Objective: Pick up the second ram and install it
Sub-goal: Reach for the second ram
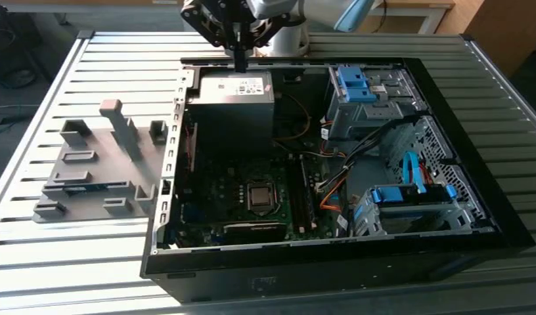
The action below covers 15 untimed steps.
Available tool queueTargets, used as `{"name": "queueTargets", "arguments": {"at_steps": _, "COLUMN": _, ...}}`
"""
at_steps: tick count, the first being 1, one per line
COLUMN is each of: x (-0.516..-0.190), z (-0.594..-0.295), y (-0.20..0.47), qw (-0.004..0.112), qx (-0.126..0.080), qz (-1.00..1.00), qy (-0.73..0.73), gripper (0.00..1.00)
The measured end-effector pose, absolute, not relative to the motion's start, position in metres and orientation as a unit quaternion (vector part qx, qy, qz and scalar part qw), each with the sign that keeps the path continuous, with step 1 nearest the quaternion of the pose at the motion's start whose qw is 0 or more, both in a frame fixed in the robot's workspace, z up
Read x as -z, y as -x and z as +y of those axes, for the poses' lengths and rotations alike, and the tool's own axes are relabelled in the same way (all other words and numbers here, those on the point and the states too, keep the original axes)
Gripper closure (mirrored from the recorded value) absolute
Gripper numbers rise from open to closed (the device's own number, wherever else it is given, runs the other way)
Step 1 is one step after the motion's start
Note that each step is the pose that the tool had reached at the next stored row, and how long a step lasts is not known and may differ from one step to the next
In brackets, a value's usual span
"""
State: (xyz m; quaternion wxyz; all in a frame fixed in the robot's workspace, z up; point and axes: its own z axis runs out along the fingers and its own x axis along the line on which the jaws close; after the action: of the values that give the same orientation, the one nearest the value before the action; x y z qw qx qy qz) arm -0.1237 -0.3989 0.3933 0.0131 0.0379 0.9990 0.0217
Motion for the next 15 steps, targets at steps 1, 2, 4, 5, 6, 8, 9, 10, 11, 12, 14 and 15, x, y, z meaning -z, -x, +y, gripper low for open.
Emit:
{"name": "queueTargets", "arguments": {"at_steps": 1, "x": -0.3933, "z": -0.3989, "y": 0.1241, "qw": 0.013, "qx": -0.022, "qz": 0.999, "qy": -0.038, "gripper": 0.89}}
{"name": "queueTargets", "arguments": {"at_steps": 2, "x": -0.3933, "z": -0.3989, "y": 0.1242, "qw": 0.013, "qx": -0.022, "qz": 0.999, "qy": -0.038, "gripper": 0.89}}
{"name": "queueTargets", "arguments": {"at_steps": 4, "x": -0.3933, "z": -0.3989, "y": 0.1245, "qw": 0.013, "qx": -0.022, "qz": 0.999, "qy": -0.038, "gripper": 0.89}}
{"name": "queueTargets", "arguments": {"at_steps": 5, "x": -0.3933, "z": -0.3989, "y": 0.1247, "qw": 0.013, "qx": -0.022, "qz": 0.999, "qy": -0.038, "gripper": 0.89}}
{"name": "queueTargets", "arguments": {"at_steps": 6, "x": -0.3932, "z": -0.3989, "y": 0.1262, "qw": 0.013, "qx": -0.022, "qz": 0.999, "qy": -0.038, "gripper": 0.89}}
{"name": "queueTargets", "arguments": {"at_steps": 8, "x": -0.3927, "z": -0.3989, "y": 0.1273, "qw": 0.012, "qx": -0.022, "qz": 0.999, "qy": -0.038, "gripper": 0.89}}
{"name": "queueTargets", "arguments": {"at_steps": 9, "x": -0.3927, "z": -0.3989, "y": 0.1273, "qw": 0.012, "qx": -0.022, "qz": 0.999, "qy": -0.038, "gripper": 0.89}}
{"name": "queueTargets", "arguments": {"at_steps": 10, "x": -0.3926, "z": -0.3989, "y": 0.1275, "qw": 0.012, "qx": -0.022, "qz": 0.999, "qy": -0.038, "gripper": 0.89}}
{"name": "queueTargets", "arguments": {"at_steps": 11, "x": -0.3926, "z": -0.3989, "y": 0.1277, "qw": 0.012, "qx": -0.022, "qz": 0.999, "qy": -0.038, "gripper": 0.89}}
{"name": "queueTargets", "arguments": {"at_steps": 12, "x": -0.3926, "z": -0.3989, "y": 0.1285, "qw": 0.012, "qx": -0.022, "qz": 0.999, "qy": -0.038, "gripper": 0.89}}
{"name": "queueTargets", "arguments": {"at_steps": 14, "x": -0.3926, "z": -0.3989, "y": 0.1306, "qw": 0.012, "qx": -0.022, "qz": 0.999, "qy": -0.038, "gripper": 0.89}}
{"name": "queueTargets", "arguments": {"at_steps": 15, "x": -0.3926, "z": -0.3989, "y": 0.1307, "qw": 0.012, "qx": -0.022, "qz": 0.999, "qy": -0.038, "gripper": 0.89}}
